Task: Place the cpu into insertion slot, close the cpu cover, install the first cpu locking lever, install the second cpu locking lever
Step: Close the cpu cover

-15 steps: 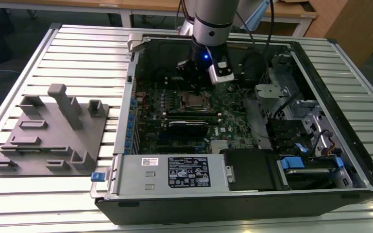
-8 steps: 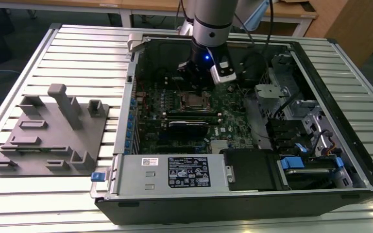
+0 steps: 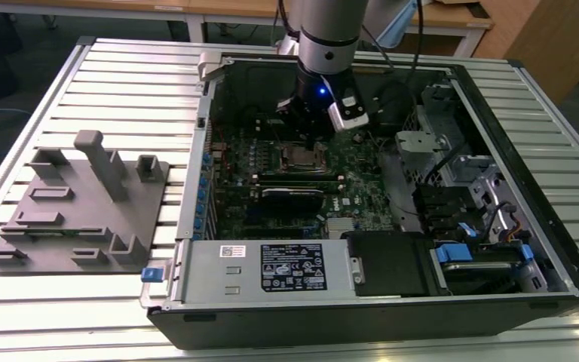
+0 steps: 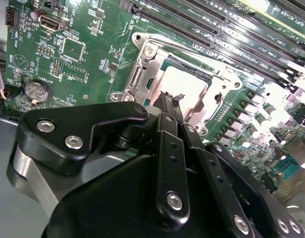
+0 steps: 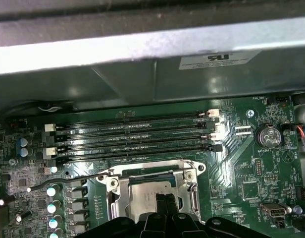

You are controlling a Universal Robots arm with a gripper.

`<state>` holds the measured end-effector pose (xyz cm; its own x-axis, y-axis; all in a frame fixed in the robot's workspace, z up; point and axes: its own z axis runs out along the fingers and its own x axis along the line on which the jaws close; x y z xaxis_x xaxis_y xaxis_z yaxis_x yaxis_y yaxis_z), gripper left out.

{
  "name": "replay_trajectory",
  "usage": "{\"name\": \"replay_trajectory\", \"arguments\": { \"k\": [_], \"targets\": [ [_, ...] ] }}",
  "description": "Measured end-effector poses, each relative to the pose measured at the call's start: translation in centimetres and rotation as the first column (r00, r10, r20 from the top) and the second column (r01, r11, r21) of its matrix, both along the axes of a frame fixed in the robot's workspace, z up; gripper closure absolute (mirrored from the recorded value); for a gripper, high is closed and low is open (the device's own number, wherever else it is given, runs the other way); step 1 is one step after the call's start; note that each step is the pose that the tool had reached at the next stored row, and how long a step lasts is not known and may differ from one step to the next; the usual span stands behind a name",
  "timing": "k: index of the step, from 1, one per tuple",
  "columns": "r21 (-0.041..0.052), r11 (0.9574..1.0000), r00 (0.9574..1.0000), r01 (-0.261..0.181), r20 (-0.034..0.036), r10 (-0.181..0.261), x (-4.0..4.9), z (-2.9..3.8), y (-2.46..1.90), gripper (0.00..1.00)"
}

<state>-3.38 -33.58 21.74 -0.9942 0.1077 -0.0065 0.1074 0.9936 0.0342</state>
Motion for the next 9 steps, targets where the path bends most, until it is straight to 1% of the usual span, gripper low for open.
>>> {"name": "replay_trajectory", "arguments": {
  "k": [5,9],
  "targets": [
    [0.0002,1.0,1.0,-0.006,0.0021,0.006,-0.18,-0.24,-0.02,0.9],
    [0.0002,1.0,1.0,-0.006,0.0051,0.006,-0.9,-0.37,-0.02,0.9]
  ]
}}
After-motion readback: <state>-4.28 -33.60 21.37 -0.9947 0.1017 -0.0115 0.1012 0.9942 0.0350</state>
